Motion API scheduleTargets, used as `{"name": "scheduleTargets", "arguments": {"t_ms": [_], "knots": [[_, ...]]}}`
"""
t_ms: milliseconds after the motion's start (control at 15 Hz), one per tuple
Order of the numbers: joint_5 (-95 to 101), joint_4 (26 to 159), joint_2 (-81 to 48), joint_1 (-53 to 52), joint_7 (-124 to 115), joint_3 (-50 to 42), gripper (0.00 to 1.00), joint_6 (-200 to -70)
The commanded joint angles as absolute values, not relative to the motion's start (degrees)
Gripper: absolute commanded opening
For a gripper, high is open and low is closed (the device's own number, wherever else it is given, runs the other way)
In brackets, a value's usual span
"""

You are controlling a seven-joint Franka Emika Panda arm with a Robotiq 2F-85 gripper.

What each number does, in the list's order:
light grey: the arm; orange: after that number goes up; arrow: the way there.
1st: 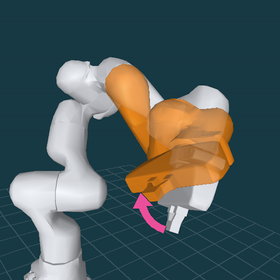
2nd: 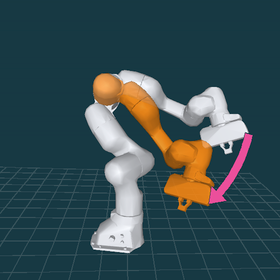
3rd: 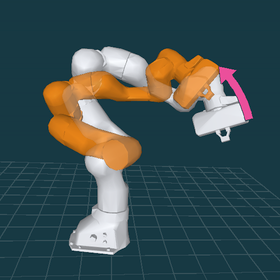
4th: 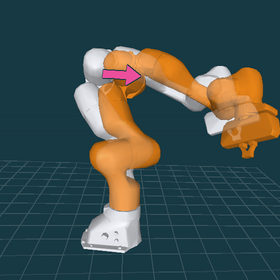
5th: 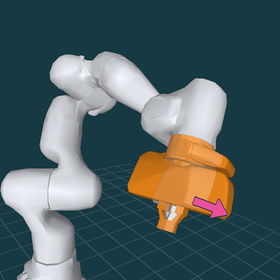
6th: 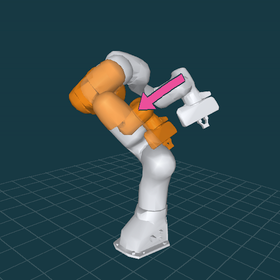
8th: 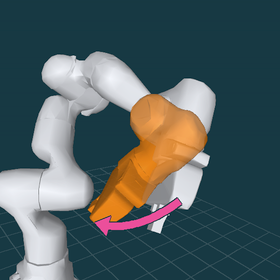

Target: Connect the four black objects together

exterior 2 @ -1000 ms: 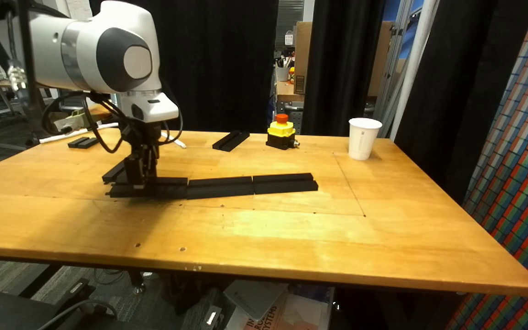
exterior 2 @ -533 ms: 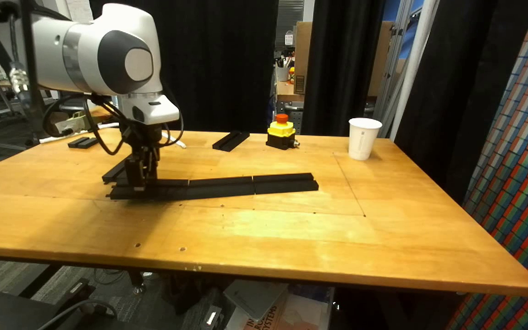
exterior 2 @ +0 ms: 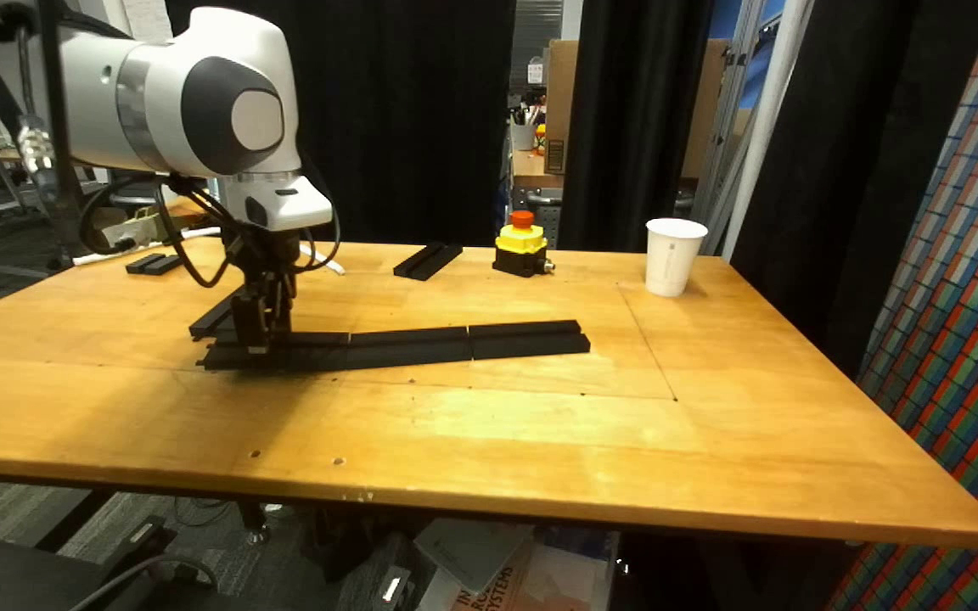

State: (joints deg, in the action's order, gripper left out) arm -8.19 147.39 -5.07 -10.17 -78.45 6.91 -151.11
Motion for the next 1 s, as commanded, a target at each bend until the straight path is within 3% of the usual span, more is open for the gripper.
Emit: {"name": "scheduleTargets", "arguments": {"t_ms": [0, 133, 933], "knots": [[-9.5, 146.9, -5.1, -9.7, -76.9, 7.0, 0.95, -151.5], [-9.5, 146.9, -5.1, -9.7, -76.9, 7.0, 1.00, -151.6], [-10.2, 146.8, -4.9, -9.7, -79.2, 6.6, 1.00, -150.8]]}}
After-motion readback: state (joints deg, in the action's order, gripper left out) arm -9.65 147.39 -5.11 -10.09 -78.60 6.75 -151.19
